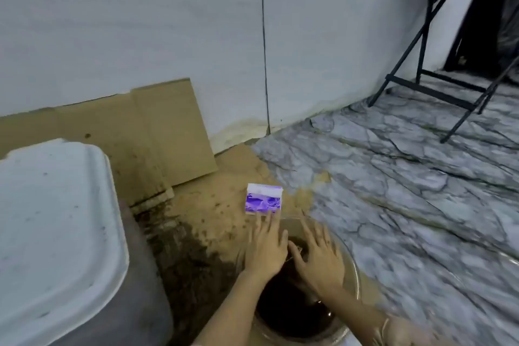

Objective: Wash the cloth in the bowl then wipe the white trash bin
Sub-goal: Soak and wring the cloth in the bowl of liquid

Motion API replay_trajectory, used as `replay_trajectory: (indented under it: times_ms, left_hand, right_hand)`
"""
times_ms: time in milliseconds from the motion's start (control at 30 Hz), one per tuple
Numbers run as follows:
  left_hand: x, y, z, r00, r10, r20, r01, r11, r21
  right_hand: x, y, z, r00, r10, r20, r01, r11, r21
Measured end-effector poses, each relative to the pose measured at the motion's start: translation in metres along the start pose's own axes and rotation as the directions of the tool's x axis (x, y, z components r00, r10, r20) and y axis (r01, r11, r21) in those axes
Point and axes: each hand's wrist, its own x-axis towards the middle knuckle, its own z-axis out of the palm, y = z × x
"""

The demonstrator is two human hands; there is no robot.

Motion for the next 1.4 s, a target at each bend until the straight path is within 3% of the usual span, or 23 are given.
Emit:
replay_trajectory:
  times_ms: [167, 367, 500, 567, 633, 700, 800, 867, 967, 1100, 1200, 1267, 1333, 1400]
  left_hand:
    - [0.000, -0.014, 0.043, 0.995, 0.016, 0.094, -0.013, 0.999, -0.035]
    - [-0.018, -0.042, 0.060, 0.958, 0.038, 0.283, -0.030, 0.999, -0.034]
    - [-0.024, -0.045, 0.073, 0.921, -0.014, 0.390, -0.018, 0.997, 0.077]
    - [-0.024, -0.041, 0.079, 0.901, -0.047, 0.431, -0.005, 0.993, 0.119]
    - [-0.023, -0.038, 0.087, 0.901, -0.099, 0.422, 0.005, 0.976, 0.219]
    - [-0.016, -0.037, 0.091, 0.952, -0.145, 0.270, 0.070, 0.961, 0.268]
    - [0.001, -0.036, 0.077, 0.967, -0.249, 0.060, 0.246, 0.968, 0.059]
    - [0.006, -0.031, 0.070, 0.963, -0.269, 0.033, 0.271, 0.958, -0.090]
    - [0.009, -0.021, 0.059, 0.947, -0.307, -0.093, 0.268, 0.916, -0.299]
    - [0.016, -0.010, 0.033, 0.929, -0.319, -0.189, 0.190, 0.848, -0.495]
    - [0.015, 0.001, 0.027, 0.922, -0.258, -0.290, 0.013, 0.767, -0.641]
    - [0.015, 0.004, 0.029, 0.900, -0.254, -0.354, -0.082, 0.700, -0.709]
    - [0.015, -0.002, 0.034, 0.904, -0.178, -0.388, -0.129, 0.752, -0.647]
    - [0.013, -0.017, 0.045, 0.955, -0.066, -0.290, -0.073, 0.893, -0.444]
  right_hand:
    - [-0.001, 0.019, 0.037, 0.997, 0.063, 0.039, -0.062, 0.998, -0.028]
    - [-0.027, 0.031, 0.079, 0.923, 0.199, 0.331, -0.186, 0.980, -0.069]
    - [-0.019, 0.026, 0.086, 0.885, 0.139, 0.445, -0.162, 0.987, 0.013]
    - [-0.015, 0.024, 0.088, 0.921, 0.077, 0.382, -0.141, 0.980, 0.142]
    - [-0.010, 0.025, 0.086, 0.954, 0.123, 0.272, -0.233, 0.878, 0.419]
    - [-0.009, 0.024, 0.074, 0.934, 0.266, 0.240, -0.358, 0.657, 0.664]
    - [-0.008, 0.024, 0.061, 0.883, 0.420, 0.208, -0.396, 0.432, 0.810]
    - [-0.011, 0.021, 0.058, 0.876, 0.445, 0.186, -0.375, 0.387, 0.842]
    - [-0.015, 0.020, 0.054, 0.874, 0.461, 0.151, -0.375, 0.446, 0.812]
    - [-0.015, 0.020, 0.055, 0.922, 0.382, -0.064, -0.255, 0.723, 0.642]
    - [-0.018, 0.016, 0.050, 0.864, 0.392, -0.316, -0.077, 0.723, 0.686]
    - [-0.019, 0.007, 0.040, 0.808, 0.461, -0.367, -0.048, 0.672, 0.739]
    - [-0.016, 0.001, 0.031, 0.771, 0.513, -0.377, -0.071, 0.658, 0.750]
    - [-0.012, 0.002, 0.036, 0.832, 0.463, -0.307, -0.148, 0.718, 0.680]
